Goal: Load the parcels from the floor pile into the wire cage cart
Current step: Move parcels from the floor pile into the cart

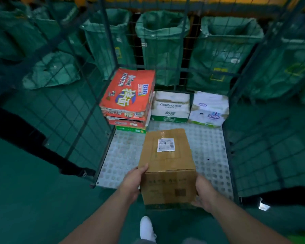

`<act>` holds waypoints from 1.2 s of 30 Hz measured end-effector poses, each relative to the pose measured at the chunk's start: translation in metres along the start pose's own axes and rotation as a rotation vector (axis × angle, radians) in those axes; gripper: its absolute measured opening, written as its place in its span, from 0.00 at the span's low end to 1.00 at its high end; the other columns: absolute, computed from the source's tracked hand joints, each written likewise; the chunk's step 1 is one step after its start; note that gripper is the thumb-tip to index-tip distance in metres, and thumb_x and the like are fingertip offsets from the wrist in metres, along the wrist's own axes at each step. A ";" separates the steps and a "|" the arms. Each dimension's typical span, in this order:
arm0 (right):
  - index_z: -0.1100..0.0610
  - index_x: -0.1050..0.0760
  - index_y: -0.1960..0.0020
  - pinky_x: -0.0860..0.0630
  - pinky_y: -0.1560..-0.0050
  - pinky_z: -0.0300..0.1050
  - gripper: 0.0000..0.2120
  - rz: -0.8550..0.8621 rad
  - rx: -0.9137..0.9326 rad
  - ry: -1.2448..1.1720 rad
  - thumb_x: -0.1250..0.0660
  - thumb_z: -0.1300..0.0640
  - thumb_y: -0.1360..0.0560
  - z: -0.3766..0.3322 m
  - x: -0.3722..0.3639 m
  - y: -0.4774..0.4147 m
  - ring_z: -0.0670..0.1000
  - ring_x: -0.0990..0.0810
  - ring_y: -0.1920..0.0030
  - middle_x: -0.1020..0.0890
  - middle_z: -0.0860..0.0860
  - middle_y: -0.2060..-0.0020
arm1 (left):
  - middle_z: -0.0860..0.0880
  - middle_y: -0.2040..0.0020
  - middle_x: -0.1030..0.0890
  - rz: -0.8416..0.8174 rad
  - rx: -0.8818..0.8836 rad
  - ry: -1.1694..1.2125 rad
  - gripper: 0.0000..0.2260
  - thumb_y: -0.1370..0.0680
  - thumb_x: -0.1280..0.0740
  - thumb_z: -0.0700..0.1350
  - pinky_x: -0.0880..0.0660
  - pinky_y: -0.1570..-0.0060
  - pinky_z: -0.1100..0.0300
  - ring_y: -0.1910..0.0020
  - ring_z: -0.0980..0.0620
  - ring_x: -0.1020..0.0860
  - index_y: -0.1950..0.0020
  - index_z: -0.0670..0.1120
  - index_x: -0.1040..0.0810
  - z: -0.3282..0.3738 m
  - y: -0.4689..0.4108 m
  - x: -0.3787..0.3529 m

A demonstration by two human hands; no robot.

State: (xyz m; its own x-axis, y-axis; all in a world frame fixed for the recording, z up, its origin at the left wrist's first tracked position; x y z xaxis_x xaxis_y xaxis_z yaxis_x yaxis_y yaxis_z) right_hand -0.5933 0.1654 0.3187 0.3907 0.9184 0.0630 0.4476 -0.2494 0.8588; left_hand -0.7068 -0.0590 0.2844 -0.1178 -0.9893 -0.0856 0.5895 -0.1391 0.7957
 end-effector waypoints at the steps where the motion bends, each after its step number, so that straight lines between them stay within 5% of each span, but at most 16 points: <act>1: 0.52 0.18 0.51 0.22 0.68 0.43 0.18 -0.005 0.011 -0.057 0.45 0.47 0.14 -0.010 0.000 -0.004 0.51 0.15 0.61 0.12 0.53 0.56 | 0.48 0.43 0.15 -0.007 0.013 -0.008 0.13 0.20 0.30 0.54 0.24 0.38 0.44 0.42 0.47 0.20 0.40 0.49 0.17 0.006 -0.010 -0.006; 4: 0.52 0.20 0.45 0.19 0.62 0.50 0.26 -0.065 -0.048 -0.262 0.49 0.35 0.16 -0.020 0.007 -0.047 0.55 0.16 0.56 0.12 0.55 0.55 | 0.50 0.44 0.16 -0.026 0.051 -0.045 0.11 0.18 0.33 0.52 0.25 0.44 0.50 0.44 0.51 0.21 0.40 0.49 0.20 0.021 -0.038 -0.033; 6: 0.50 0.23 0.34 0.18 0.49 0.59 0.35 -0.126 -0.112 -0.378 0.45 0.25 0.24 -0.027 0.003 -0.073 0.60 0.17 0.46 0.15 0.59 0.44 | 0.50 0.44 0.16 -0.031 0.046 -0.106 0.14 0.19 0.32 0.55 0.24 0.46 0.52 0.44 0.51 0.20 0.38 0.50 0.21 0.034 -0.052 -0.050; 9: 0.48 0.23 0.33 0.22 0.42 0.72 0.33 -0.110 -0.152 -0.382 0.37 0.26 0.26 -0.043 0.008 -0.130 0.63 0.17 0.41 0.14 0.58 0.43 | 0.50 0.41 0.15 0.021 0.073 -0.223 0.24 0.26 0.27 0.63 0.23 0.38 0.47 0.41 0.48 0.19 0.35 0.51 0.21 0.048 -0.095 -0.065; 14: 0.49 0.19 0.39 0.17 0.46 0.62 0.16 -0.108 -0.174 -0.402 0.35 0.40 0.19 -0.065 0.013 -0.209 0.57 0.15 0.46 0.12 0.52 0.49 | 0.55 0.39 0.19 0.051 0.137 -0.300 0.21 0.19 0.33 0.58 0.25 0.50 0.57 0.48 0.55 0.20 0.28 0.52 0.26 0.063 -0.167 -0.090; 17: 0.45 0.25 0.30 0.18 0.41 0.57 0.17 -0.032 -0.176 -0.409 0.34 0.44 0.18 -0.057 0.025 -0.280 0.55 0.17 0.40 0.16 0.48 0.38 | 0.52 0.37 0.25 -0.008 0.305 -0.347 0.15 0.15 0.39 0.57 0.24 0.49 0.44 0.46 0.48 0.23 0.29 0.60 0.32 0.055 -0.214 -0.110; 19: 0.44 0.28 0.27 0.18 0.41 0.52 0.19 -0.006 -0.145 -0.349 0.35 0.46 0.17 -0.053 0.031 -0.329 0.53 0.19 0.37 0.20 0.47 0.33 | 0.47 0.38 0.20 -0.051 0.411 -0.364 0.12 0.14 0.41 0.55 0.20 0.48 0.36 0.44 0.40 0.18 0.30 0.60 0.32 0.044 -0.249 -0.115; 23: 0.49 0.26 0.28 0.19 0.41 0.48 0.17 0.021 -0.127 -0.279 0.36 0.54 0.16 -0.059 0.028 -0.407 0.51 0.18 0.40 0.19 0.50 0.36 | 0.40 0.46 0.15 -0.042 0.422 -0.373 0.12 0.13 0.43 0.47 0.18 0.53 0.42 0.52 0.37 0.14 0.30 0.57 0.31 0.033 -0.336 -0.110; 29: 0.44 0.29 0.25 0.21 0.37 0.50 0.21 0.122 -0.003 -0.093 0.35 0.54 0.16 -0.085 0.006 -0.516 0.46 0.20 0.44 0.20 0.47 0.35 | 0.41 0.47 0.18 0.082 0.281 -0.328 0.15 0.12 0.48 0.44 0.22 0.55 0.51 0.53 0.43 0.19 0.26 0.56 0.35 0.036 -0.476 -0.100; 33: 0.42 0.30 0.25 0.22 0.61 0.36 0.19 0.120 0.065 0.041 0.39 0.53 0.15 -0.110 -0.019 -0.578 0.38 0.24 0.61 0.18 0.44 0.47 | 0.37 0.38 0.21 0.143 0.244 -0.221 0.18 0.12 0.46 0.45 0.23 0.47 0.48 0.48 0.42 0.18 0.23 0.58 0.38 0.041 -0.537 -0.086; 36: 0.33 0.37 0.24 0.16 0.52 0.49 0.20 0.074 0.001 0.085 0.43 0.48 0.14 -0.119 -0.042 -0.609 0.52 0.17 0.48 0.23 0.43 0.40 | 0.40 0.44 0.19 0.174 0.275 -0.193 0.11 0.13 0.46 0.43 0.23 0.49 0.48 0.51 0.44 0.19 0.32 0.55 0.33 0.037 -0.567 -0.074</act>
State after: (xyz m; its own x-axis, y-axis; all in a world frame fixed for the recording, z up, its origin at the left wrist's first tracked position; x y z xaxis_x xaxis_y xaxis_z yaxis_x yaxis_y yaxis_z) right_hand -0.9778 0.3154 -0.1471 0.3533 0.9201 0.1690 0.4211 -0.3177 0.8496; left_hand -1.0619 0.0950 -0.1385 -0.1981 -0.9672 0.1590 0.3808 0.0735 0.9217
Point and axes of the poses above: each hand's wrist, its own y-axis away from the middle knuckle, its own x-axis out of the back of the hand, z = x × y, the point moved 10 cm from there along -y, towards the middle knuckle
